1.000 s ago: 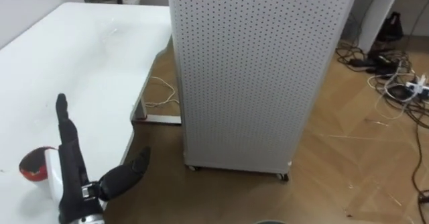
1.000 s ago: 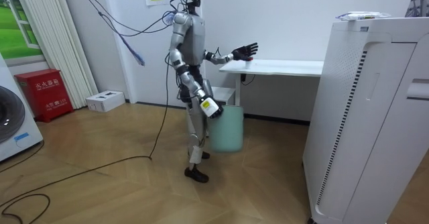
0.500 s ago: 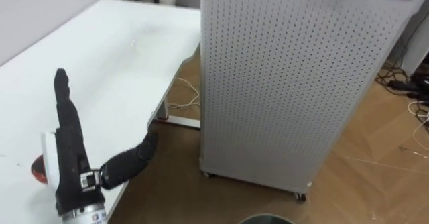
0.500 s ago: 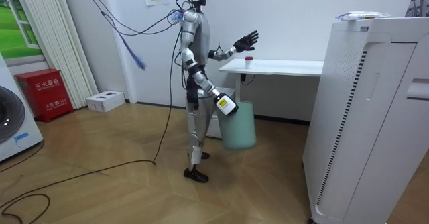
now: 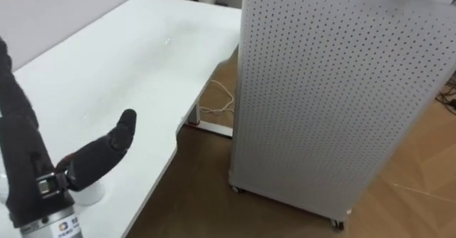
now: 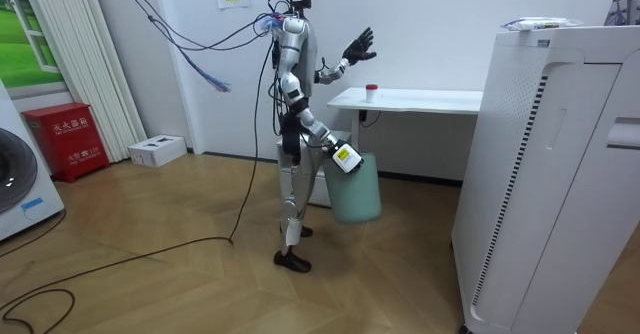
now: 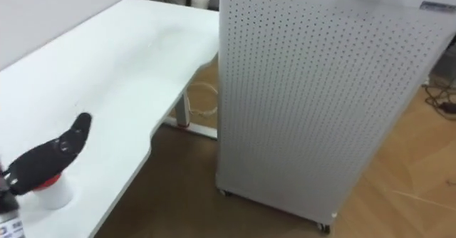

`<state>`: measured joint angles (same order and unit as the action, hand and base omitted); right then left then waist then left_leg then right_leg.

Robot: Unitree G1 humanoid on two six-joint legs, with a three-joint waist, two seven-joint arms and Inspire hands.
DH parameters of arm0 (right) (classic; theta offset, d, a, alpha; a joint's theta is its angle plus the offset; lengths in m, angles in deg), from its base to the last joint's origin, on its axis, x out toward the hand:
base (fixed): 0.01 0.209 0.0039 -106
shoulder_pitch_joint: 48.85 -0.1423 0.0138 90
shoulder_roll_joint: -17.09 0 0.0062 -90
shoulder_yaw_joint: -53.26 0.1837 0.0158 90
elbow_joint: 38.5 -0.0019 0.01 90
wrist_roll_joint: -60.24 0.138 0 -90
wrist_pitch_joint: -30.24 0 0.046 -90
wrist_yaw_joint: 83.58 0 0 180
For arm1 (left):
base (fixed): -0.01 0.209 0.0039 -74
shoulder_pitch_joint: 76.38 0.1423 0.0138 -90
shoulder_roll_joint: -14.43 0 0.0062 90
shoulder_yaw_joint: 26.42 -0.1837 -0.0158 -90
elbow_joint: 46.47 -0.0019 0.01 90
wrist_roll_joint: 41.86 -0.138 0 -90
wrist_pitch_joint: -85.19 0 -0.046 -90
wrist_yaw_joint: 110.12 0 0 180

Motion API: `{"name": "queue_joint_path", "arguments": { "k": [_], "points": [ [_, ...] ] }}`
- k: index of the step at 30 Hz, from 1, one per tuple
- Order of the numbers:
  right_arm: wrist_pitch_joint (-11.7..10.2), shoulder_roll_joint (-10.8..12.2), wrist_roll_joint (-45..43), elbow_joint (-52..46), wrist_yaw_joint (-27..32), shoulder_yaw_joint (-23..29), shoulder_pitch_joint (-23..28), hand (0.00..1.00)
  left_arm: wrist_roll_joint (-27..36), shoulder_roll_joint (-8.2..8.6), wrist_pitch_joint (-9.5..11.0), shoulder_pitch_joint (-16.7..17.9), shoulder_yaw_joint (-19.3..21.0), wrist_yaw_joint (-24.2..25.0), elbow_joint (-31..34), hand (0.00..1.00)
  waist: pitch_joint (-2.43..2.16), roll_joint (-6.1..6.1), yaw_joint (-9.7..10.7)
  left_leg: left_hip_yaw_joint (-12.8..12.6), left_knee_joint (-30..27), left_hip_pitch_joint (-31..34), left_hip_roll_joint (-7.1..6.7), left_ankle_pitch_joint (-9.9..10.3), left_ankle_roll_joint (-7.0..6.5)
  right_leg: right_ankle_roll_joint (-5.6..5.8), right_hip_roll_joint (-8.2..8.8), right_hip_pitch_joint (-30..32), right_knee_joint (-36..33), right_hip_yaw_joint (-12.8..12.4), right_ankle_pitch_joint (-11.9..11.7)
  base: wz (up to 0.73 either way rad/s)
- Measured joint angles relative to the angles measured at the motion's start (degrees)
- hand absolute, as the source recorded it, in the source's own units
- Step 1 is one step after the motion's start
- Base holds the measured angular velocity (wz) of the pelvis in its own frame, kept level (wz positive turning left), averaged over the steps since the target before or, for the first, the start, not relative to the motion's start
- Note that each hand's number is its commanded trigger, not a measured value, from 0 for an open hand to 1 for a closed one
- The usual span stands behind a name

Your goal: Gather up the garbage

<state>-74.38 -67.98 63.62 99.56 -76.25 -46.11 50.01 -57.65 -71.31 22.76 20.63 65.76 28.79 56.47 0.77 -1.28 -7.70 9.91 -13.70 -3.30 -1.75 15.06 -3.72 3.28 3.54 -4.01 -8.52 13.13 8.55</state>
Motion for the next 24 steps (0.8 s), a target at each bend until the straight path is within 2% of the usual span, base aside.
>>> {"name": "queue_joint_path", "arguments": {
  "k": [3,7,11,14,17,21,22,23,24],
  "points": [
    [-0.23,-0.16,-0.8,1.08,-0.02,0.0,-0.01,1.0,0.0,0.01,0.05,0.34,0.31,-1.02,0.63,0.0,-0.23,0.77,-0.6,0.28,0.08,-0.14,0.0,0.0,0.0,0.0,-0.01,-0.17,0.0,0.01,0.01,0.06],
    [-0.24,-0.19,-1.31,1.07,-1.24,-0.07,-0.47,1.0,0.57,0.01,-0.01,0.7,0.37,-0.78,0.5,0.0,-0.18,1.0,-0.75,0.4,0.22,-0.79,0.01,-0.03,0.06,-0.04,0.01,-0.89,0.01,0.6,0.05,0.01],
    [-0.24,-0.2,-1.43,1.08,-2.39,-0.06,-1.43,1.0,0.55,0.02,0.0,1.82,0.67,0.72,-1.04,0.0,-0.05,0.73,-0.73,0.35,0.45,-1.44,0.02,-0.14,0.24,-0.05,0.1,-1.66,0.0,1.4,0.13,0.01],
    [-0.24,-0.16,-2.18,1.07,-3.35,-0.06,-1.99,1.0,0.53,0.1,-0.19,2.96,1.06,1.91,-4.26,0.0,0.24,0.28,-0.78,0.4,0.43,-1.25,0.07,-0.16,0.26,-0.07,0.05,-1.34,0.06,1.75,0.14,0.01],
    [-0.23,-0.08,-3.41,1.07,-3.8,-0.03,-2.09,1.0,0.54,1.0,-0.99,4.67,1.12,2.77,-7.09,0.0,0.22,-0.17,-0.69,0.11,0.43,-0.76,0.1,-0.16,0.26,-0.07,0.07,-0.92,0.1,2.36,0.14,0.03],
    [-0.23,-0.1,-3.67,1.06,-4.23,-0.04,-2.11,1.0,0.54,1.33,-1.01,5.07,0.94,2.82,-10.98,0.0,0.08,-0.39,-0.42,-0.08,0.3,-1.04,0.02,-0.18,0.3,-0.08,0.14,-1.08,-0.02,2.39,0.13,-0.05],
    [-0.21,-0.1,-3.65,1.07,-4.53,-0.07,-2.11,1.0,0.56,1.34,-1.05,5.14,0.81,2.89,-12.25,0.0,0.11,-0.65,-0.29,-0.58,-0.44,-0.77,-0.22,-0.25,0.42,-0.12,0.48,-1.5,0.03,1.88,0.1,0.07],
    [-0.18,-0.05,-3.57,1.07,-4.9,-0.12,-2.11,1.0,0.57,1.32,-1.22,5.39,0.56,3.09,-12.98,0.0,0.39,-1.39,0.17,-1.88,-4.19,0.95,-1.13,-0.24,0.65,-0.23,1.77,-2.3,0.34,0.2,0.03,0.22],
    [-0.16,-0.03,-3.36,1.07,-4.95,-0.13,-2.07,1.0,0.77,1.26,-1.41,5.24,0.0,3.25,-13.18,0.0,0.95,-2.44,0.5,-3.45,-9.19,3.39,-1.99,-0.17,1.97,-0.28,2.75,-2.9,0.96,-2.16,-0.02,0.54]
  ]
}}
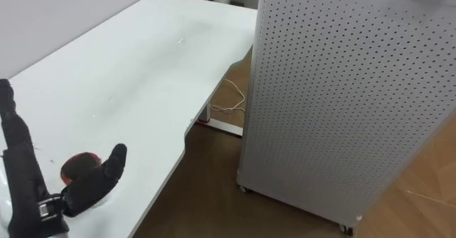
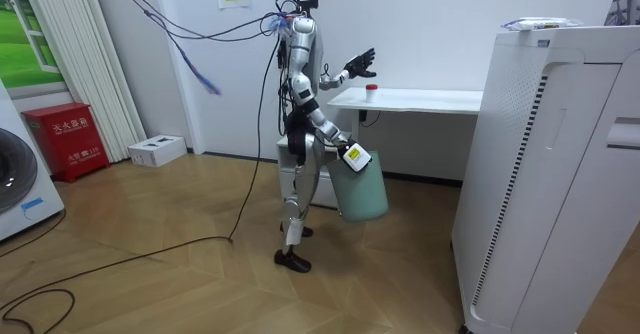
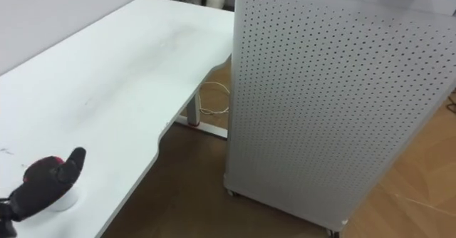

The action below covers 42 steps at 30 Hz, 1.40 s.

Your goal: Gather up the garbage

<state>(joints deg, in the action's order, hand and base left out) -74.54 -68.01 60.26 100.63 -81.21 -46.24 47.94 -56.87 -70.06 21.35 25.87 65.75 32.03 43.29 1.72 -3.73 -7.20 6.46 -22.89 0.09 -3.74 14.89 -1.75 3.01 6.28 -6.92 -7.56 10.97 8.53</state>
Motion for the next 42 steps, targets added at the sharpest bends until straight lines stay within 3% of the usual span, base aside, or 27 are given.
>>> {"name": "queue_joint_path", "arguments": {
  "k": [1,2,3,4,7,8,10,12,15,19,24,42],
  "points": [
    [0.07,0.41,1.15,0.46,0.14,0.01,0.23,1.0,1.06,0.02,-0.1,-0.5,-1.7,0.76,-0.2,0.0,0.34,-1.81,-0.04,-3.29,-2.39,5.57,-0.55,1.13,1.89,0.01,1.54,-0.06,0.64,-4.67,0.0,0.87],
    [0.14,-0.31,2.51,0.96,0.39,1.07,0.11,1.0,0.99,0.38,-0.11,-2.02,-3.69,1.41,-0.32,0.0,-0.24,-0.81,-0.21,-4.86,3.34,11.13,1.6,-2.69,1.96,0.85,1.35,2.0,-0.78,-4.44,0.8,0.86],
    [0.55,0.14,2.76,1.53,0.45,1.84,-0.09,1.0,0.84,0.22,-0.11,-2.35,-4.23,1.48,-0.48,0.0,-0.03,-1.7,-0.54,-7.27,2.46,12.42,2.17,-4.81,-0.81,1.87,1.85,3.12,-2.08,-3.65,2.15,0.55],
    [1.48,0.85,2.69,1.8,0.43,1.81,0.19,1.0,1.01,0.25,-0.65,-1.46,-4.25,1.41,-1.02,0.0,-0.18,-2.12,-1.76,-9.13,2.68,12.15,2.25,-4.96,-1.1,2.6,2.45,3.9,-3.26,-0.76,3.06,0.05],
    [1.58,1.53,1.92,-0.04,-0.24,1.76,0.12,1.0,1.17,0.24,-1.99,-0.11,-2.55,1.61,-2.49,0.0,0.01,-1.78,-2.77,-9.2,2.83,10.34,2.67,-4.77,-1.28,1.87,0.59,4.09,-0.38,1.35,0.96,-0.09],
    [1.59,1.51,1.96,-1.14,-0.24,1.75,0.36,1.0,1.63,0.32,-2.04,-0.02,-2.23,1.85,-2.68,0.0,-0.19,-1.57,-2.66,-9.2,3.23,9.54,2.57,-4.62,-1.18,1.75,0.41,3.82,-0.4,2.57,0.99,-0.07],
    [1.63,1.46,2.05,-1.32,-0.42,1.74,-0.07,1.0,1.76,0.42,-2.03,-0.04,-2.25,1.99,-3.44,0.0,-0.88,-0.64,-2.49,-9.22,4.05,8.89,2.77,-4.55,-1.06,1.53,0.05,3.73,-0.49,2.91,0.85,-0.12],
    [1.67,1.53,2.28,-1.34,-0.87,1.55,0.02,1.0,1.53,0.53,-2.03,-0.02,-2.25,2.02,-4.34,0.0,-1.3,0.13,-2.51,-9.19,5.04,8.0,2.91,-4.73,-0.74,1.22,-0.18,3.72,-0.65,2.96,0.65,-0.2],
    [2.35,1.61,2.11,-1.28,-2.21,0.8,0.34,1.0,1.49,0.53,-1.94,0.04,-2.24,1.82,-6.88,0.0,-1.54,0.57,-2.46,-9.04,6.01,6.77,2.97,-5.03,-0.26,0.87,-0.48,3.42,-1.35,3.13,0.77,-0.14],
    [2.46,1.6,2.17,-1.36,-2.71,0.57,0.36,1.0,1.55,0.6,-1.94,0.76,-2.25,1.77,-8.21,0.0,-1.19,-0.21,-2.48,-8.56,6.15,6.33,3.18,-5.34,0.24,0.16,-0.8,3.73,-2.31,3.11,1.1,-0.05],
    [3.02,1.56,1.81,-1.84,-2.74,0.57,0.36,1.0,1.57,0.59,-1.94,1.09,-2.23,0.93,-8.23,0.0,-0.74,-1.04,-2.63,-7.68,5.74,6.73,3.18,-5.32,0.42,0.08,-1.07,4.02,-2.23,3.1,1.13,-0.01],
    [4.88,1.4,1.75,-5.44,-6.16,-0.67,0.48,1.0,2.04,0.81,-2.52,1.01,-2.25,2.32,-15.77,0.0,-1.0,-1.51,-2.69,-7.39,6.49,6.12,3.41,-4.95,0.79,0.06,-1.39,4.01,-2.13,3.09,1.11,-0.01]
  ]
}}
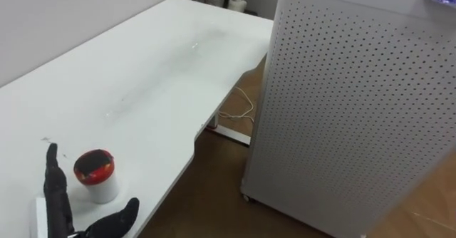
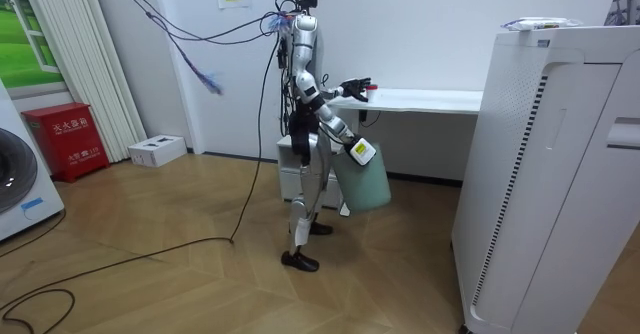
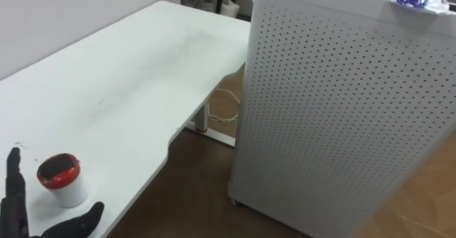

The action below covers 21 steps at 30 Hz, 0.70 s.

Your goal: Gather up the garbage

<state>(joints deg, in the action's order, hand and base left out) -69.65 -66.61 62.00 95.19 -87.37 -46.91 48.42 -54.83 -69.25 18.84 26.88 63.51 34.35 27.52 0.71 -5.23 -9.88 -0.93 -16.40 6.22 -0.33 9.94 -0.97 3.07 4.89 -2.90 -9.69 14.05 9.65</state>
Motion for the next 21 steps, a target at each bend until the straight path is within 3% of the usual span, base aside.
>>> {"name": "queue_joint_path", "arguments": {
  "k": [6,9,15,21],
  "points": [
    [0.01,-0.04,0.12,-1.96,0.04,-0.9,0.59,1.0,2.4,-0.04,-0.36,-0.01,0.06,-0.37,-2.17,0.0,-0.27,-0.57,0.08,-0.01,0.26,-0.56,-0.01,0.0,0.0,0.0,0.0,-0.14,-0.06,-0.6,0.0,-0.04],
    [0.0,-0.02,0.2,-2.06,-0.02,-1.58,0.56,1.0,5.15,-0.03,-0.34,-0.2,0.06,-0.63,-2.41,0.0,-0.18,-0.78,0.22,-0.01,0.66,-0.97,-0.07,0.0,0.0,-0.02,-0.02,-0.19,-0.08,-1.22,-0.01,-0.09],
    [0.01,-0.01,0.21,-2.06,0.69,-1.8,0.63,1.0,7.97,-0.09,0.04,-1.64,0.06,-1.79,-3.21,0.0,0.58,-1.47,0.49,-0.07,0.66,-0.85,-0.04,0.01,0.0,-0.07,-0.03,-0.02,-0.09,-1.26,-0.04,-0.01],
    [0.01,-0.02,0.06,-2.1,0.62,-2.01,0.58,1.0,9.02,-0.1,0.33,-3.05,-0.05,-3.1,-4.71,0.0,0.56,-1.46,1.05,-0.12,0.58,-0.84,-0.03,0.08,-0.02,-0.07,-0.04,-0.04,-0.07,-1.26,-0.05,0.0]
  ]
}}
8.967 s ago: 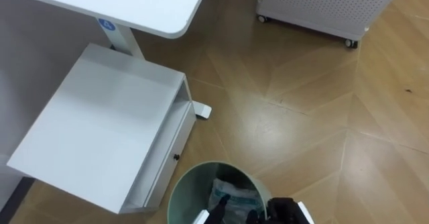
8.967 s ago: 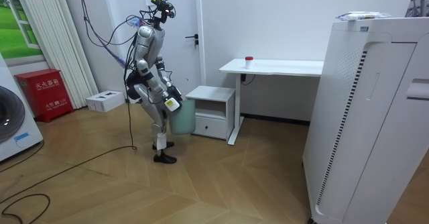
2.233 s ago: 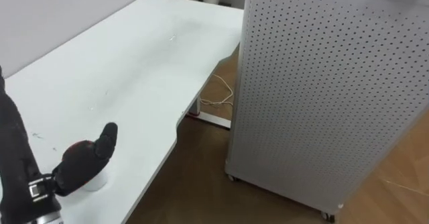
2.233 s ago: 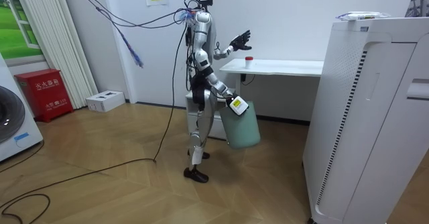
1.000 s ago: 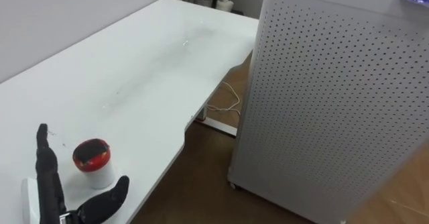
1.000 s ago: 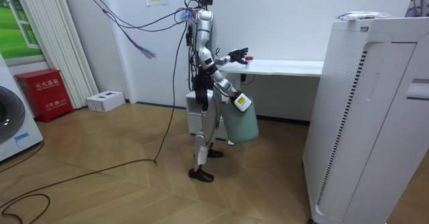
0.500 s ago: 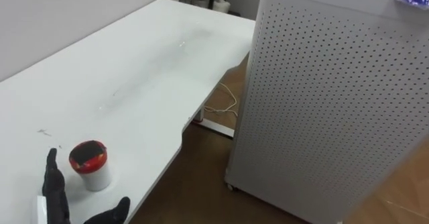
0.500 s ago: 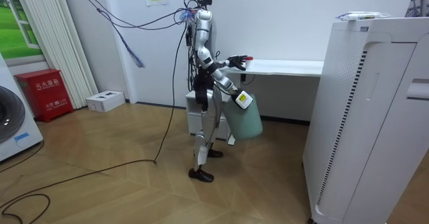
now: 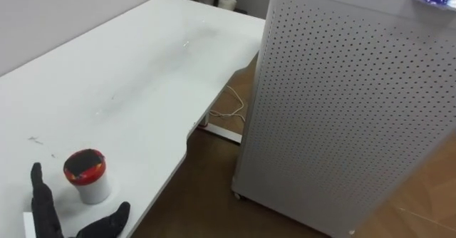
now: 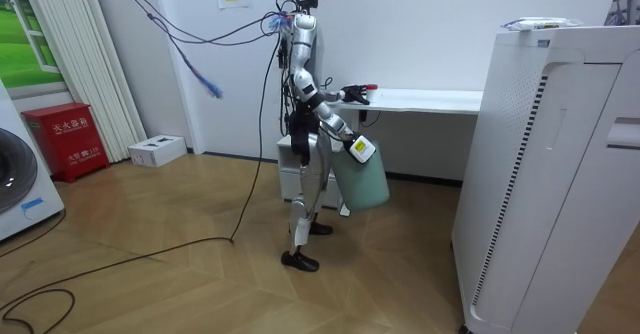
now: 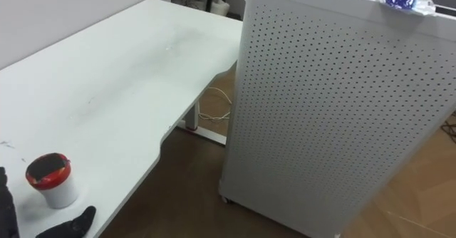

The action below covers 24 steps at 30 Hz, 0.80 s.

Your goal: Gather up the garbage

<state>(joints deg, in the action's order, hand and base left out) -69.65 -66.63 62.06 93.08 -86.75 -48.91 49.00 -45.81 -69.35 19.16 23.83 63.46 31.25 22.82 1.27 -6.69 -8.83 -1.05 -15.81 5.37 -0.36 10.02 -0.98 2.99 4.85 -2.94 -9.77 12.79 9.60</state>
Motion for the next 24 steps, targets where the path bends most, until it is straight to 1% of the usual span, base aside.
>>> {"name": "queue_joint_path", "arguments": {
  "k": [3,6,11,13,15,16,20,21,24],
  "points": [
    [0.0,0.01,-0.46,-0.03,-0.02,-0.05,-0.03,1.0,-0.02,0.0,0.28,-1.22,0.02,-0.63,-1.59,0.0,-0.01,0.07,0.01,-0.1,-0.04,-0.08,0.04,0.0,0.0,0.0,-0.03,0.0,-0.01,-0.21,0.0,-0.01],
    [0.0,0.0,-1.38,-0.03,-0.71,-0.05,-0.02,1.0,-0.02,0.0,1.15,-2.26,0.16,-0.81,-3.52,0.0,-0.06,0.16,-0.02,-0.4,-0.04,-0.22,0.15,0.0,0.0,-0.12,-0.09,0.01,-0.01,-0.6,-0.08,-0.06],
    [0.0,0.17,-2.12,-0.03,-1.33,-0.23,-0.02,1.0,-0.02,-0.02,1.13,-3.25,0.79,-0.81,-4.33,0.0,-0.05,0.22,0.06,-0.46,-0.96,0.19,0.61,0.35,0.21,-0.44,-0.59,0.03,-0.02,-1.27,-0.28,-0.01],
    [0.01,0.23,-1.97,-0.03,-1.24,-0.29,-0.03,1.0,-0.01,-0.02,1.1,-3.83,1.19,-1.08,-4.48,0.0,-0.04,0.28,0.59,-0.13,-2.01,1.19,0.99,0.83,0.39,-0.53,-0.98,0.23,-0.02,-0.92,-0.33,0.04],
    [0.02,0.23,-1.97,-0.04,-1.16,-0.33,-0.05,1.0,0.0,-0.02,1.09,-4.65,1.23,-1.26,-4.8,0.0,-0.23,0.27,0.61,-0.08,-2.64,2.19,1.24,0.92,0.47,-0.78,-1.16,1.01,-0.12,-0.59,-0.49,0.0],
    [0.02,0.23,-2.01,-0.04,-1.1,-0.33,-0.06,1.0,0.0,-0.02,1.09,-5.22,1.27,-1.31,-5.1,0.0,-0.23,0.27,0.58,-0.09,-2.94,2.61,1.38,0.94,0.5,-0.91,-1.28,1.28,-0.1,-0.56,-0.6,0.0],
    [0.03,0.26,-1.94,-0.03,-0.54,-0.75,-0.02,1.0,0.08,-0.07,0.7,-6.6,1.39,-1.36,-5.82,0.0,-0.23,0.46,0.71,-0.14,-3.59,3.15,1.67,1.02,0.58,-1.11,-1.54,1.69,-0.15,-0.63,-0.73,-0.01],
    [0.11,0.25,-1.94,-0.03,-0.38,-0.98,-0.02,1.0,0.08,-0.06,0.28,-6.95,1.39,-1.35,-5.96,0.0,-0.23,0.59,0.74,-0.16,-3.58,3.16,1.73,1.04,0.61,-1.14,-1.6,1.73,-0.18,-0.69,-0.75,0.0],
    [0.96,0.25,-1.94,-0.03,0.23,-1.79,-0.01,1.0,0.11,-0.05,-0.44,-8.01,1.36,-1.36,-6.76,0.0,-0.39,0.91,1.02,-0.17,-3.54,3.12,1.8,1.06,0.66,-1.15,-1.65,1.73,-0.22,-0.68,-0.76,0.0]
  ]
}}
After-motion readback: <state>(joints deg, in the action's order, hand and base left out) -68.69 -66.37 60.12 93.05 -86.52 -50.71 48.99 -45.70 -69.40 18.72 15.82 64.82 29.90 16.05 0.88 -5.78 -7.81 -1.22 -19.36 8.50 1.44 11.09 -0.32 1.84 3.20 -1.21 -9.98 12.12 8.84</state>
